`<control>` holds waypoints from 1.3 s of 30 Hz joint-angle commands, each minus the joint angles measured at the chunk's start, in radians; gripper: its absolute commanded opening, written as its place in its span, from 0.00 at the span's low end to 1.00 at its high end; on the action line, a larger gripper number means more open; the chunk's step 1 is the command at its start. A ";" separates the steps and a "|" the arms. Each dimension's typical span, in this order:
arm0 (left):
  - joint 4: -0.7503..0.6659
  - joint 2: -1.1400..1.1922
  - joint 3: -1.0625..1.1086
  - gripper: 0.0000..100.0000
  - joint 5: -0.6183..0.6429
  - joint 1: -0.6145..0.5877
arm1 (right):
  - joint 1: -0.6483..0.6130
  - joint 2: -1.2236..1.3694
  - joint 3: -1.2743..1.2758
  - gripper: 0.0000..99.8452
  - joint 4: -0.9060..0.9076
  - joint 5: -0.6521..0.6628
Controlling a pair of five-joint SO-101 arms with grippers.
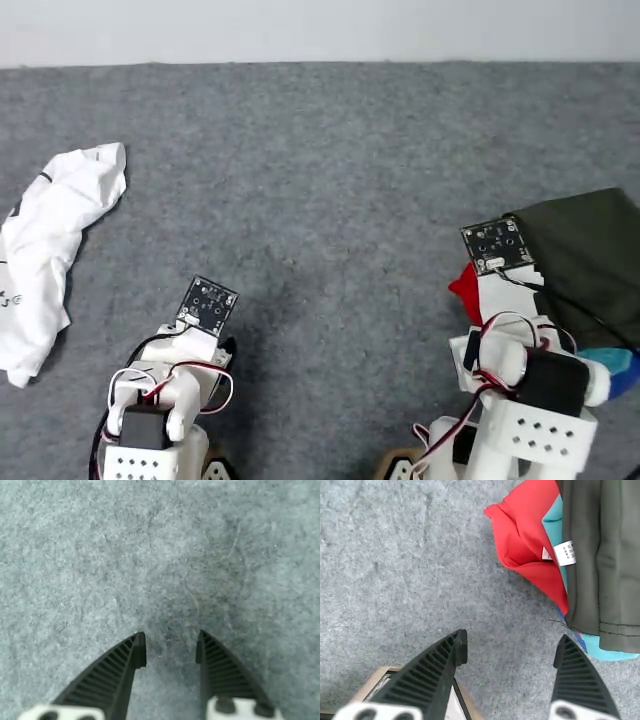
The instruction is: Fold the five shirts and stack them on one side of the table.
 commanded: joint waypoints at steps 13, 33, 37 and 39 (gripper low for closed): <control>-0.288 0.000 -0.490 0.17 -0.003 -0.196 | -0.334 -0.001 0.058 0.28 -0.058 0.009; -0.434 0.049 -0.177 0.17 -0.002 -0.809 | -0.400 -0.007 0.075 0.28 -0.070 0.009; -0.044 0.109 -0.383 0.17 0.074 -0.809 | -0.401 -0.007 0.075 0.28 -0.070 0.009; 0.068 0.147 -0.495 0.17 0.101 -0.807 | -0.420 -0.007 0.075 0.28 -0.070 0.009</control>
